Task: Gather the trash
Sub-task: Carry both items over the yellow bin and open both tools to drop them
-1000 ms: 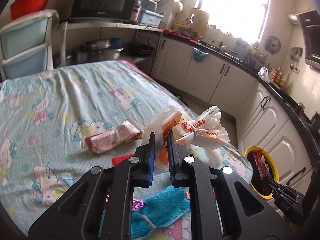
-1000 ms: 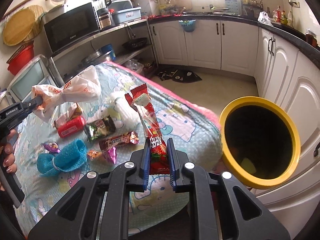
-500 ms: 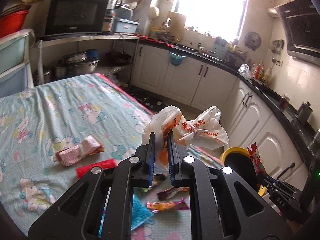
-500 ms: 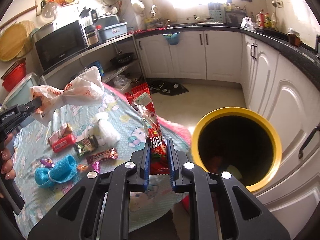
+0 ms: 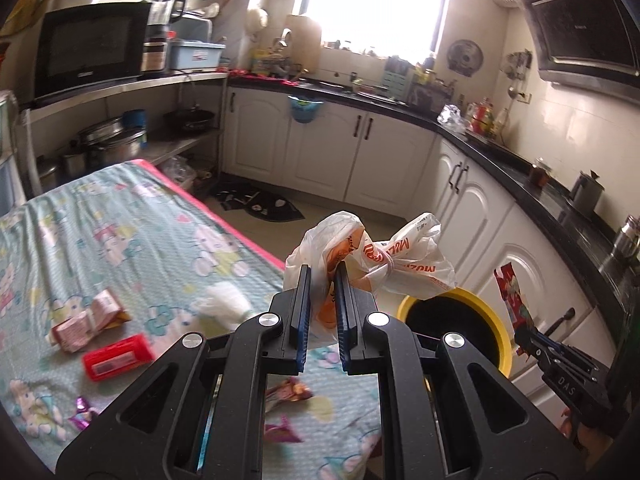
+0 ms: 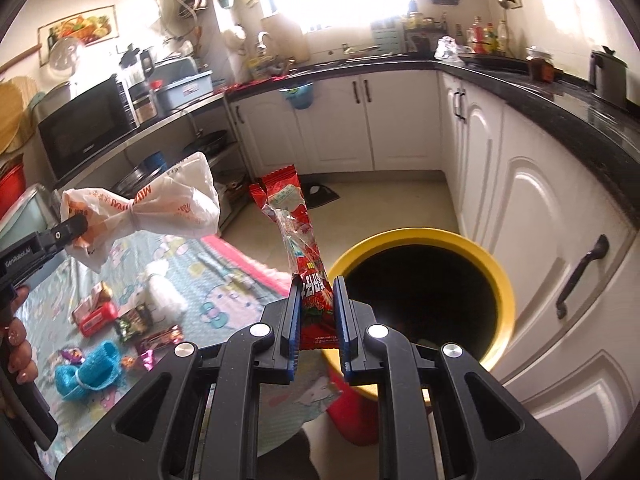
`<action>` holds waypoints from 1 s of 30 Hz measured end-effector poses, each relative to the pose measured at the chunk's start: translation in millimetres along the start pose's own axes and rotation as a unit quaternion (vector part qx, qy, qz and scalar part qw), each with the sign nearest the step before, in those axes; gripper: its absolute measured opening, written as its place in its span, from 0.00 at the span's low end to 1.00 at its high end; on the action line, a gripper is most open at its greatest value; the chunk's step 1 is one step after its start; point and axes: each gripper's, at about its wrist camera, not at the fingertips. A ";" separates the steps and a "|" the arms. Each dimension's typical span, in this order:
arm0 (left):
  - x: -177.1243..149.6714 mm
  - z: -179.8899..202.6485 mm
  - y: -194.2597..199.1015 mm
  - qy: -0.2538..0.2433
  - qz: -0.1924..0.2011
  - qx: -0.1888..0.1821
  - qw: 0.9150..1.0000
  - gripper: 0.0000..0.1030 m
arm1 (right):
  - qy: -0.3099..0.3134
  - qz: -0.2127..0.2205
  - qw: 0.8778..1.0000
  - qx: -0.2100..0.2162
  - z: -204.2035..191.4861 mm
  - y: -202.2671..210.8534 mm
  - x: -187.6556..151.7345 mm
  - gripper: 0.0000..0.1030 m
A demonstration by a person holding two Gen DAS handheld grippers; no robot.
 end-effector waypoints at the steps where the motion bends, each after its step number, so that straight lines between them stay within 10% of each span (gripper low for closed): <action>1: -2.0 4.8 -2.9 -0.003 -0.002 -0.002 1.000 0.07 | -0.003 0.000 1.000 -0.004 3.9 0.0 -0.4 0.14; 30: -62.4 103.2 -113.2 -0.090 -0.107 -0.034 0.990 0.07 | -0.073 -0.063 0.993 -0.072 101.7 -48.5 -46.2 0.15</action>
Point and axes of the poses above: each gripper's, at about its wrist camera, not at the fingertips, and y roughly against the way its jaws point, z to its right, x to its top, and after that the axes turned 14 degrees about y, right-handed
